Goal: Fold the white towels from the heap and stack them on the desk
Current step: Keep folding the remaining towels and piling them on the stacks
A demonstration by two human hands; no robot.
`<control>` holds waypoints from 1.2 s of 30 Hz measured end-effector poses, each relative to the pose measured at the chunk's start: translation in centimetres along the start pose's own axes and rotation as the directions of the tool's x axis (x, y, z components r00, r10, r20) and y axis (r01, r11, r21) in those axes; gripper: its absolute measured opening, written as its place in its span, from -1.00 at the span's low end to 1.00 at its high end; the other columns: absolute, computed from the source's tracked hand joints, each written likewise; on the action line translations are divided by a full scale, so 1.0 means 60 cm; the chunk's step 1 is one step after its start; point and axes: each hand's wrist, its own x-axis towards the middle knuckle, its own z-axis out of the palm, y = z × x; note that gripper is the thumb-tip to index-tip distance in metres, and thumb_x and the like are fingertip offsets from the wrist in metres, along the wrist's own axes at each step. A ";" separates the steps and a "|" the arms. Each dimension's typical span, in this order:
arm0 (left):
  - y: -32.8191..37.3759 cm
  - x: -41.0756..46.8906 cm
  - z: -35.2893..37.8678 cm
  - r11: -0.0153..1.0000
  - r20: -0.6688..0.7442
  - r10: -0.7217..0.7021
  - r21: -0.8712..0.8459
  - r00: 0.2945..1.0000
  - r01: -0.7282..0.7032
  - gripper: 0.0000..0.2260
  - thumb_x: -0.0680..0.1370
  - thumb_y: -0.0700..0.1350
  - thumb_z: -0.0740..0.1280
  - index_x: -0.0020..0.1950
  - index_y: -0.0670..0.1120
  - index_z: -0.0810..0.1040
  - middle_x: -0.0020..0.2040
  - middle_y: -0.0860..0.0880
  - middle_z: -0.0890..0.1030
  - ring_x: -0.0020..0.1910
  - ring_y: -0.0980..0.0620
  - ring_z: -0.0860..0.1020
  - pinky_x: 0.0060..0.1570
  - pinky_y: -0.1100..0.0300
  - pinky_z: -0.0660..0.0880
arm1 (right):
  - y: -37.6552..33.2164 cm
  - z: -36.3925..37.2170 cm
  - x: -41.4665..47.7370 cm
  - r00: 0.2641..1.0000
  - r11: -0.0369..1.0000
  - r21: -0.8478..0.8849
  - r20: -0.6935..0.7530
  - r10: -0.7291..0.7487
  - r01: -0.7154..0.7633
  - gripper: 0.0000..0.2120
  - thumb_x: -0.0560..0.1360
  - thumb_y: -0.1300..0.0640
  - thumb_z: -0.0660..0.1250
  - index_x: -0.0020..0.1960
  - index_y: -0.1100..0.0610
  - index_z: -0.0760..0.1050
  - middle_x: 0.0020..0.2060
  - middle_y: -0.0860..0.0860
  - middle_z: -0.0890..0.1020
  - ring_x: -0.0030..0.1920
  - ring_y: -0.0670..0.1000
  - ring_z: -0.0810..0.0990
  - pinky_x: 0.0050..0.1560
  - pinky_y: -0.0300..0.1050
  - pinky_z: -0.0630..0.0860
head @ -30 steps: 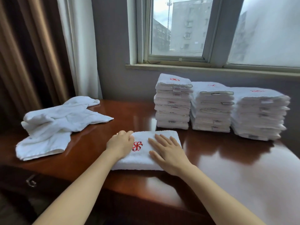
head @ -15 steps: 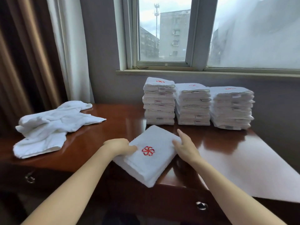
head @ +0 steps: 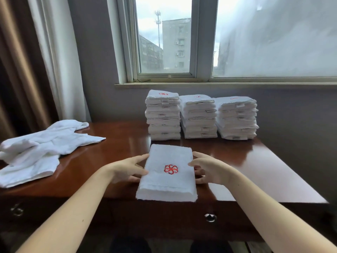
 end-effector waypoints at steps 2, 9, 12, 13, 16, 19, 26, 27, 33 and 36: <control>-0.001 -0.001 0.005 0.999 -0.018 0.007 -0.047 1.000 -0.008 -0.32 0.54 -0.23 0.42 0.53 0.20 0.21 0.07 0.06 0.69 0.06 0.15 0.65 -0.13 0.31 0.58 | 0.002 0.002 -0.008 1.000 0.998 0.059 0.023 -0.001 0.000 -0.67 0.49 0.28 0.28 0.13 -0.08 0.53 0.18 0.09 0.62 0.03 0.08 0.67 0.04 0.06 0.64; -0.013 -0.003 0.028 0.947 0.058 0.055 -0.318 0.997 -0.034 -0.31 0.55 -0.30 0.37 0.57 0.10 0.17 0.30 -0.06 0.59 0.24 -0.08 0.59 0.08 0.08 0.59 | 0.015 0.005 -0.022 1.000 0.994 0.104 -0.012 -0.016 0.018 -0.43 0.47 0.29 0.19 0.42 -0.09 0.33 -0.04 0.07 0.60 -0.22 0.00 0.58 -0.20 -0.16 0.55; -0.014 -0.004 0.034 0.909 0.069 0.073 -0.416 0.995 -0.038 -0.31 0.53 -0.36 0.36 0.57 0.07 0.21 0.33 -0.06 0.57 0.27 -0.10 0.57 0.10 0.08 0.59 | 0.018 -0.001 -0.036 0.998 0.995 0.072 0.010 -0.065 0.064 -0.30 0.46 0.28 0.17 0.52 -0.17 0.18 0.22 0.04 0.51 -0.21 -0.02 0.61 -0.21 -0.13 0.55; -0.012 -0.003 0.037 0.901 0.068 0.083 -0.432 0.994 -0.045 -0.31 0.53 -0.37 0.34 0.56 0.06 0.22 0.32 -0.05 0.57 0.27 -0.09 0.57 0.08 0.09 0.60 | 0.018 -0.002 -0.042 0.997 0.994 0.086 0.035 -0.069 0.066 -0.29 0.45 0.28 0.15 0.53 -0.18 0.16 0.26 0.04 0.48 -0.22 -0.02 0.63 -0.24 -0.11 0.56; 0.001 -0.003 0.045 0.905 0.024 0.096 -0.418 0.995 -0.077 -0.37 0.55 -0.39 0.26 0.55 0.04 0.25 0.28 -0.03 0.61 0.12 -0.02 0.64 -0.02 0.11 0.61 | 0.012 -0.001 -0.057 0.995 0.991 0.126 0.079 -0.054 0.044 -0.28 0.45 0.30 0.13 0.52 -0.19 0.13 0.31 0.01 0.47 -0.19 0.02 0.66 -0.31 -0.11 0.55; 0.025 -0.004 0.054 0.920 -0.025 0.121 -0.373 0.992 -0.121 -0.39 0.55 -0.39 0.19 0.54 0.08 0.28 0.25 0.00 0.62 0.00 0.03 0.61 0.01 0.13 0.55 | -0.001 -0.001 -0.069 0.995 0.993 0.077 0.018 -0.093 0.092 -0.31 0.47 0.29 0.10 0.53 -0.14 0.13 0.27 -0.03 0.49 -0.23 -0.03 0.63 -0.35 -0.16 0.47; 0.138 0.003 0.046 0.883 -0.130 0.340 -0.295 0.931 -0.364 -0.22 0.32 -0.34 0.29 0.50 0.12 0.30 0.31 -0.04 0.58 0.14 -0.04 0.53 0.08 0.01 0.46 | -0.083 -0.049 -0.078 0.923 0.937 -0.021 -0.165 -0.348 0.350 -0.25 0.37 0.37 0.10 0.45 -0.19 0.29 0.33 -0.07 0.44 -0.11 -0.03 0.56 -0.38 -0.24 0.44; 0.159 0.010 0.042 0.871 -0.139 0.383 -0.274 0.913 -0.407 -0.21 0.30 -0.34 0.29 0.49 0.13 0.31 0.29 0.01 0.60 0.14 0.02 0.57 0.05 0.07 0.53 | -0.097 -0.061 -0.074 0.894 0.912 -0.029 -0.191 -0.406 0.408 -0.25 0.37 0.41 0.09 0.44 -0.17 0.31 0.32 -0.08 0.44 -0.05 -0.08 0.59 -0.28 -0.30 0.50; 0.288 0.086 -0.006 0.851 -0.201 0.508 -0.031 0.837 -0.524 -0.24 0.48 -0.49 0.17 0.57 0.10 0.21 0.10 0.13 0.58 -0.24 0.24 0.54 -0.34 0.33 0.48 | -0.208 -0.133 -0.036 0.782 0.830 -0.213 -0.279 -0.557 0.515 -0.21 0.39 0.46 0.10 0.52 -0.12 0.23 -0.08 -0.12 0.44 -0.44 -0.32 0.53 -0.49 -0.47 0.37; 0.352 0.135 -0.036 0.842 -0.212 0.530 0.015 0.821 -0.540 -0.25 0.49 -0.48 0.17 0.58 0.09 0.19 0.14 0.18 0.58 -0.18 0.26 0.58 -0.28 0.31 0.52 | -0.269 -0.172 0.001 0.762 0.813 -0.237 -0.283 -0.582 0.532 -0.22 0.41 0.43 0.10 0.50 -0.17 0.23 0.01 -0.01 0.47 -0.62 -0.21 0.40 -0.64 -0.39 0.23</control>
